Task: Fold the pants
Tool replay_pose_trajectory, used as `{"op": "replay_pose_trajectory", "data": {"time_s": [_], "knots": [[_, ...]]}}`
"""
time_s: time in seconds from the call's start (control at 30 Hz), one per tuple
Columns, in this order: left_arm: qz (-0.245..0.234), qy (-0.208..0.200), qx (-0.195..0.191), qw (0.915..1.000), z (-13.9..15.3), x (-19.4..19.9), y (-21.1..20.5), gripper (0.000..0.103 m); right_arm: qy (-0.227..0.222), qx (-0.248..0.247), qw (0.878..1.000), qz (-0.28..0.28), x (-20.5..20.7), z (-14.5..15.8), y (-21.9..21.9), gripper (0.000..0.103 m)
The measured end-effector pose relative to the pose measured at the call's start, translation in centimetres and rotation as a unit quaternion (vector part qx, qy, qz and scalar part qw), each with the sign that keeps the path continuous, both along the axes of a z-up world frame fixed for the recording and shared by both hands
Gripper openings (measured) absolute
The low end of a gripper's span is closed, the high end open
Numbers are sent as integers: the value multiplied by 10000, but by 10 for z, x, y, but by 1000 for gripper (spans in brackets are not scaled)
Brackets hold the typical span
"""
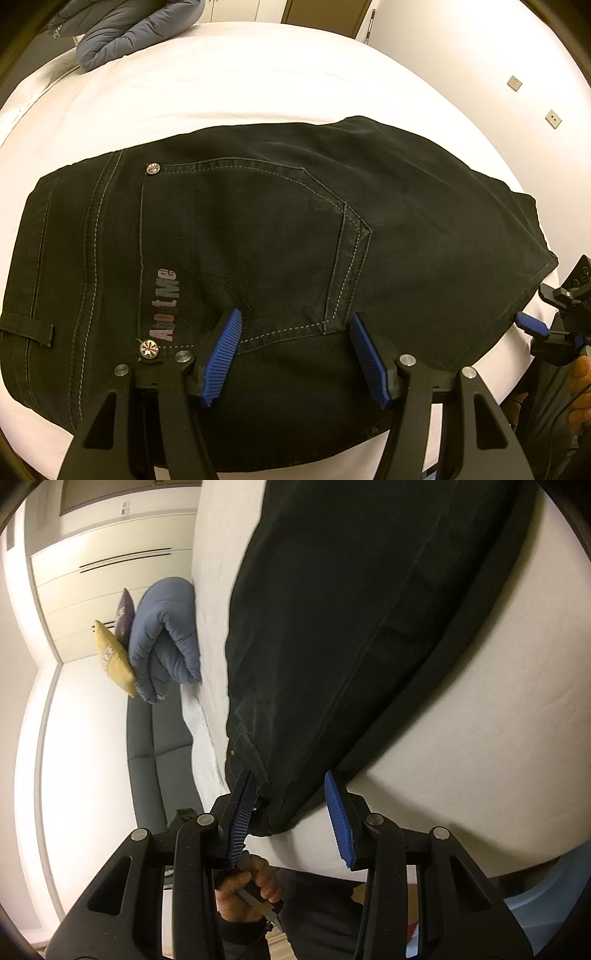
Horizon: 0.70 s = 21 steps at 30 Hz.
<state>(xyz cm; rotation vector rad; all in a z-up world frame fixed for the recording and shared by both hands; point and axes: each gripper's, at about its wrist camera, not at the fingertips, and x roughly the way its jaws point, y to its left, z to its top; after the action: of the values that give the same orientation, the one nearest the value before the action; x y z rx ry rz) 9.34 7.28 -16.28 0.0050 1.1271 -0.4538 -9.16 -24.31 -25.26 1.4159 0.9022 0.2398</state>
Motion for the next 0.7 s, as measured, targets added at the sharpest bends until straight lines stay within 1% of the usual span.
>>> {"op": "replay_pose_trajectory", "data": {"time_s": [0.07, 0.2, 0.4, 0.43, 0.47, 0.5, 0.53, 0.6, 0.7], "knots": [[7, -1, 4, 10000, 0, -1, 0, 63, 11, 40, 10000, -7, 2, -3, -1, 38], [-3, -1, 8, 10000, 1, -1, -1, 63, 207, 113, 9997, -86, 3, -12, 0, 38], [4, -4, 14, 10000, 1, -1, -2, 64, 254, 222, 9992, -226, 6, -14, 3, 37], [1, -2, 15, 10000, 1, -1, -2, 64, 240, 226, 9992, -243, 8, -14, 3, 34], [-1, -1, 17, 10000, 1, -1, -2, 64, 229, 204, 9992, -242, 10, -15, 4, 28], [-2, 2, 18, 10000, 0, 0, -3, 64, 227, 151, 9993, -243, 13, -15, 4, 14], [-9, 6, 12, 10000, 1, 0, -3, 64, 244, 91, 9994, -241, 12, -16, 1, 7], [-22, 14, 11, 10000, 0, 1, -5, 64, 312, -15, 9992, -242, 13, -18, 2, 4], [-96, 24, 73, 9999, 0, 1, -6, 64, 370, -238, 9988, -212, 8, -14, 4, 3]]}}
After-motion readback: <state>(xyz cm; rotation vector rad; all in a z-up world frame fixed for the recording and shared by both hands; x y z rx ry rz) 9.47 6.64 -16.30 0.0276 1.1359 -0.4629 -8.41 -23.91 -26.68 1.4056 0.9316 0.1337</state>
